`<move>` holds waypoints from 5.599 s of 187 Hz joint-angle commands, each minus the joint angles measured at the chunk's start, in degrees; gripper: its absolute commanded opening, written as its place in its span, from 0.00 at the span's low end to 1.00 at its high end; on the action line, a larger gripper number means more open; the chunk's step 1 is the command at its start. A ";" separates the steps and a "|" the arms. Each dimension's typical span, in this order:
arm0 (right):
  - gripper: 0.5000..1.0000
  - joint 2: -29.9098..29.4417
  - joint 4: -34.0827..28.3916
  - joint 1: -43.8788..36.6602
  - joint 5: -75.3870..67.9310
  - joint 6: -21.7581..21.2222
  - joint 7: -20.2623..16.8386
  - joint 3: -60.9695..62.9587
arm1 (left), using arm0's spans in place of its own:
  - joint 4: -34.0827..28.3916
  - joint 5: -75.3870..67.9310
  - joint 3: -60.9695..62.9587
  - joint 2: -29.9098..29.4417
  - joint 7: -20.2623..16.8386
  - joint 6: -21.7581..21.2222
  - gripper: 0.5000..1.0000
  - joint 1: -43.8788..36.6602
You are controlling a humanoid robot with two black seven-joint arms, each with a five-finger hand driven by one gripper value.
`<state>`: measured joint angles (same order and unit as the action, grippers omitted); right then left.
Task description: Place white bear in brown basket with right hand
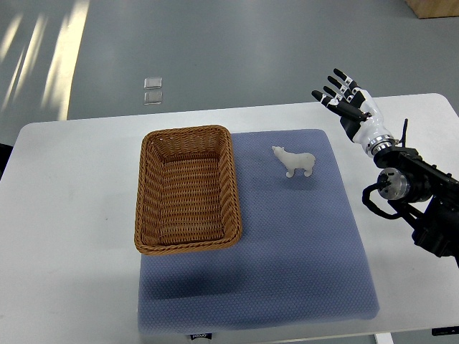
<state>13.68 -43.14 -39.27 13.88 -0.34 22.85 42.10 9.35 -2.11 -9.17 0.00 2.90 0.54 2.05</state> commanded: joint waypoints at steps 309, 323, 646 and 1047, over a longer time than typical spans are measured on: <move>0.82 7.76 -0.80 -4.24 53.53 -4.14 3.26 -16.08 | -0.47 0.00 -0.06 0.00 0.00 -0.01 1.00 -0.03; 0.82 7.76 -0.80 -4.32 53.88 -2.30 2.91 -18.02 | -0.38 0.00 0.03 0.00 0.00 -0.01 1.00 -0.03; 0.00 5.30 0.16 -5.11 53.80 8.34 -1.93 -23.99 | -0.38 0.00 0.12 0.00 0.00 -0.01 1.00 0.50; 0.00 -6.83 -7.48 -20.14 45.80 2.45 -3.86 -28.83 | 0.49 -0.09 0.03 0.00 0.00 -0.10 1.00 0.58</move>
<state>7.61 -50.72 -59.71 58.69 1.94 18.89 15.51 9.59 -2.11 -9.13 0.00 2.90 0.49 2.63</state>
